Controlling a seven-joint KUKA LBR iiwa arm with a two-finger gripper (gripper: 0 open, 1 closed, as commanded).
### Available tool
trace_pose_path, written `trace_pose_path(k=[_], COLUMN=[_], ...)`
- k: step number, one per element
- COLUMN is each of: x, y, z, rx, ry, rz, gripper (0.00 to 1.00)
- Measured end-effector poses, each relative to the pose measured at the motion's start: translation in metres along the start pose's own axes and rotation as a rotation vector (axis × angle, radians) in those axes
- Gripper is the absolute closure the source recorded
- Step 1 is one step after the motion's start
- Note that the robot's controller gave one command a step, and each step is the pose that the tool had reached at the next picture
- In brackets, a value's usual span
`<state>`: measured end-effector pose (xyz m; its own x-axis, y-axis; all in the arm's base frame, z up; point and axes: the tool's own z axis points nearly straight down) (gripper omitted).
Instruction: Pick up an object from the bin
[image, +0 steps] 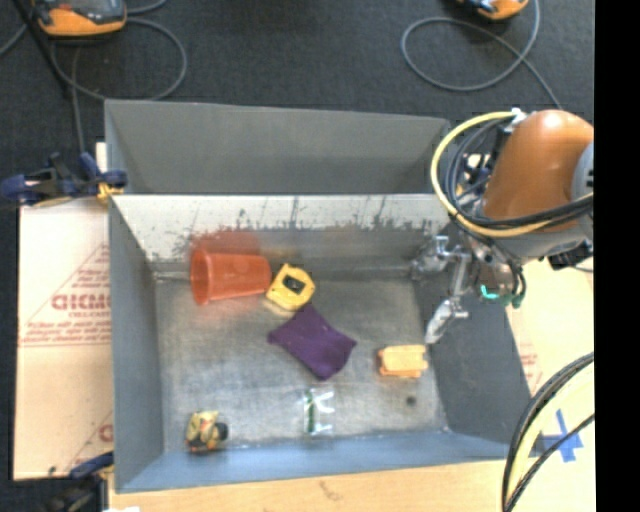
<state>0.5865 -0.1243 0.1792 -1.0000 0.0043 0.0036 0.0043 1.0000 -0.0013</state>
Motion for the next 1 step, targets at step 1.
trace_pose_path(k=[1], x=[-0.0017], y=[0.0003], z=[-0.0048], rx=[0.002], ry=[-0.008], rz=[-0.002], gripper=[0.00])
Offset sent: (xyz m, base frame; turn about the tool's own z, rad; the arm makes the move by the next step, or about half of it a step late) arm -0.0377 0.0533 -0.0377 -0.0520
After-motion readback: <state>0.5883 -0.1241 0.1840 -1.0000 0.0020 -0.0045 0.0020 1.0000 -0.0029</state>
